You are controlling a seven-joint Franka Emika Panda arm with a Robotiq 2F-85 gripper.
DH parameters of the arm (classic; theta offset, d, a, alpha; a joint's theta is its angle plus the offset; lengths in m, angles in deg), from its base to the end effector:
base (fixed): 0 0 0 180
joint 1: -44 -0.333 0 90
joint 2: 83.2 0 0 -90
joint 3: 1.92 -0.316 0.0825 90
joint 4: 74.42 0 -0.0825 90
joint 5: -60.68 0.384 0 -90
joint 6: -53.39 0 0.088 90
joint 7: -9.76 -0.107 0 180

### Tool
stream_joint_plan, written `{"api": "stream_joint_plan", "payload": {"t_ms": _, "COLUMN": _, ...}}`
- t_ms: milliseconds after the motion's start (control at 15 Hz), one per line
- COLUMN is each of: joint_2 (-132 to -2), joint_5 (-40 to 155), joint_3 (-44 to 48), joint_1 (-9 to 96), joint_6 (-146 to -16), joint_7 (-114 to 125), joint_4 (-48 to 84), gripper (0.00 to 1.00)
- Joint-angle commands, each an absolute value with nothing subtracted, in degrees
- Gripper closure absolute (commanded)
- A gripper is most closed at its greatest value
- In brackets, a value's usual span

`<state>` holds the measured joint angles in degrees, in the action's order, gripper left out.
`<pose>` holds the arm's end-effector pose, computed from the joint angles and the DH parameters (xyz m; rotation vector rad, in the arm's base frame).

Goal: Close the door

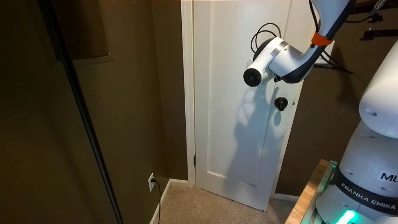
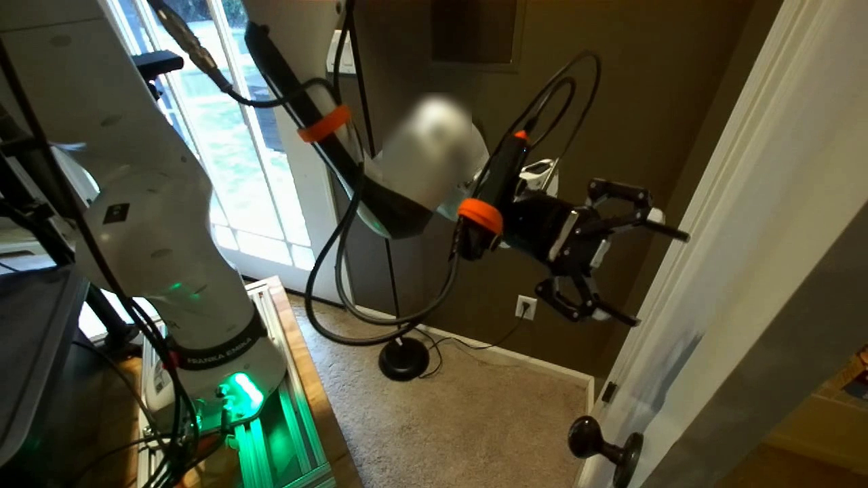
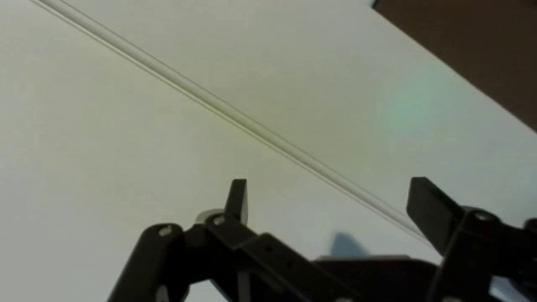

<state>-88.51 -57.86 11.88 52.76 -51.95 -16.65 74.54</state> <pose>0.3841 -0.2349 0.3236 1.4414 0.5390 -0.3085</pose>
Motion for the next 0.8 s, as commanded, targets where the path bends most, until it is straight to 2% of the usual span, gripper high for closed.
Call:
{"api": "stream_joint_plan", "payload": {"t_ms": 0, "joint_2": -84.36, "joint_5": -53.08, "joint_3": 12.05, "joint_1": 54.22, "joint_6": -53.2, "joint_7": -10.01, "joint_4": 73.4, "gripper": 0.35}}
{"api": "stream_joint_plan", "payload": {"t_ms": 600, "joint_2": -75.28, "joint_5": -57.27, "joint_3": 12.04, "joint_1": 56.94, "joint_6": -54.07, "joint_7": -7.97, "joint_4": 70.97, "gripper": 0.97}}
{"api": "stream_joint_plan", "payload": {"t_ms": 733, "joint_2": -73.45, "joint_5": -59.33, "joint_3": 12.19, "joint_1": 57.62, "joint_6": -53.54, "joint_7": -8.04, "joint_4": 69.73, "gripper": 1.0}}
